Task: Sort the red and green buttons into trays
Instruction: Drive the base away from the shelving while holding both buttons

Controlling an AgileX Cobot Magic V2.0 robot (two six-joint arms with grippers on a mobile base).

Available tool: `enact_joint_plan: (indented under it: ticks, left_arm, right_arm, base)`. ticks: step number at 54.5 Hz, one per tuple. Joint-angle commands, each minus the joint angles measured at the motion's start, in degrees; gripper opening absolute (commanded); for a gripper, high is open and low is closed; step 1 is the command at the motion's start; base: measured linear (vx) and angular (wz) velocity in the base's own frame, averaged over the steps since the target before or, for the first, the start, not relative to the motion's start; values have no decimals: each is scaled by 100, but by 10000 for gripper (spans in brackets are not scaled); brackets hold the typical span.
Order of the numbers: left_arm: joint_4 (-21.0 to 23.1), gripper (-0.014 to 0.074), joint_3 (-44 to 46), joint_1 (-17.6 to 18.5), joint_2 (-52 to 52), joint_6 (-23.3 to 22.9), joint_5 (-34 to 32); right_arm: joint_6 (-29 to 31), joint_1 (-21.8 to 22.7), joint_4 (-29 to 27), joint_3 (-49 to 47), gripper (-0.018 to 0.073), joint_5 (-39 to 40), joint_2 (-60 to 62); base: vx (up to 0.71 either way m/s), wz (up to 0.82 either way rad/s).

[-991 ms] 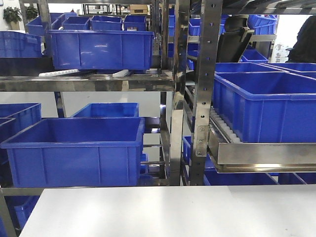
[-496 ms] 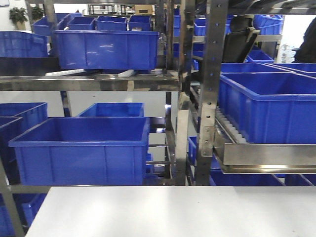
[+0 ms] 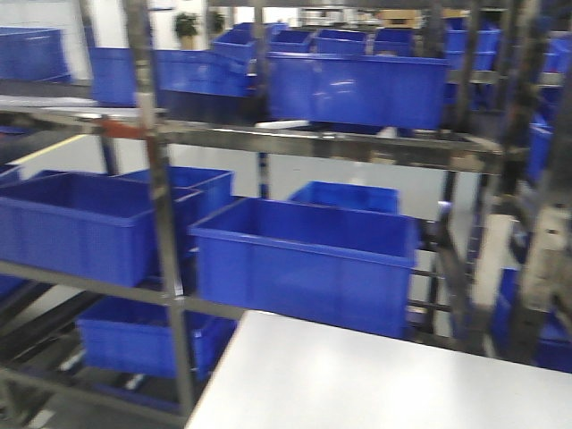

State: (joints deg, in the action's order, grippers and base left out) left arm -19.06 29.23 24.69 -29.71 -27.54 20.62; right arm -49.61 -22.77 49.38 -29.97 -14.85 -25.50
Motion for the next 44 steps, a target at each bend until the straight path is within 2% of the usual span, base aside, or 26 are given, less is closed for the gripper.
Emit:
enact_joint_plan:
  ticks: [1,44]
  left_arm:
    - [-14,0,169,34,-17,-7,-451]
    - [-14,0,169,34,-17,-7,-451]
  right_arm:
    - [6,3,115,-193,-10,328,-31]
    - [6,3,115,-193,-10,328,-31]
  base:
    - [-5,71]
    - [-8,67]
